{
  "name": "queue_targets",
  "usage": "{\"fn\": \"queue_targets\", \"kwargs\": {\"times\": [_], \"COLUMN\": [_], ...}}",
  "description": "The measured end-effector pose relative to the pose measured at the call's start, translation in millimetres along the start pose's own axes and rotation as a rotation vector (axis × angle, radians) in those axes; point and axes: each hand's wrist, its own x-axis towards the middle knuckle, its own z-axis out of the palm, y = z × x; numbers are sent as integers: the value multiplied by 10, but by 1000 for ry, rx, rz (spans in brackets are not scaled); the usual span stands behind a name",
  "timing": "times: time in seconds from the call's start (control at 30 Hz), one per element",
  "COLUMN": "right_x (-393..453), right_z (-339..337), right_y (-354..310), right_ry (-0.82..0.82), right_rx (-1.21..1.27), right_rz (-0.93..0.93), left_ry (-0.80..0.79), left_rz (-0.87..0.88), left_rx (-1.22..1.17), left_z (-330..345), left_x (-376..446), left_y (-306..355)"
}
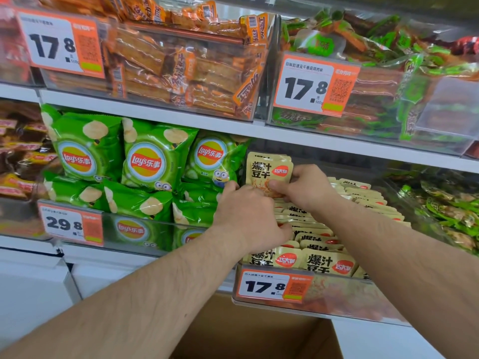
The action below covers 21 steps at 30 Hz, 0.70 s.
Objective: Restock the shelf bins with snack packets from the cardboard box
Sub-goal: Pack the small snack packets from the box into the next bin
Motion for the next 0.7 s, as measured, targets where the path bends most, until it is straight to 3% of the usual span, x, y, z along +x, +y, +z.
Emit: {"fn": "queue_targets", "kwargs": {"times": [0.2, 0.33, 0.6, 0.7], "right_x": [-79, -259, -1051, -1402], "right_z": [-22, -87, 15, 264], "right_y": [-93, -221, -480, -487], "right_ry": [15, 74, 289, 211], "right_rx": [-47, -170, -168, -74], "right_rz": [45, 63, -100, -185], "left_ry": [-29, -63, 203, 76], "left_rz": [3, -15, -13, -63], "left_rx": [-30, -221, -480, -550], "left_z": [-52, -153, -370, -235], "left_x": [-20, -99, -931, -1324], "left_y": [4, -23, -279, -453]}}
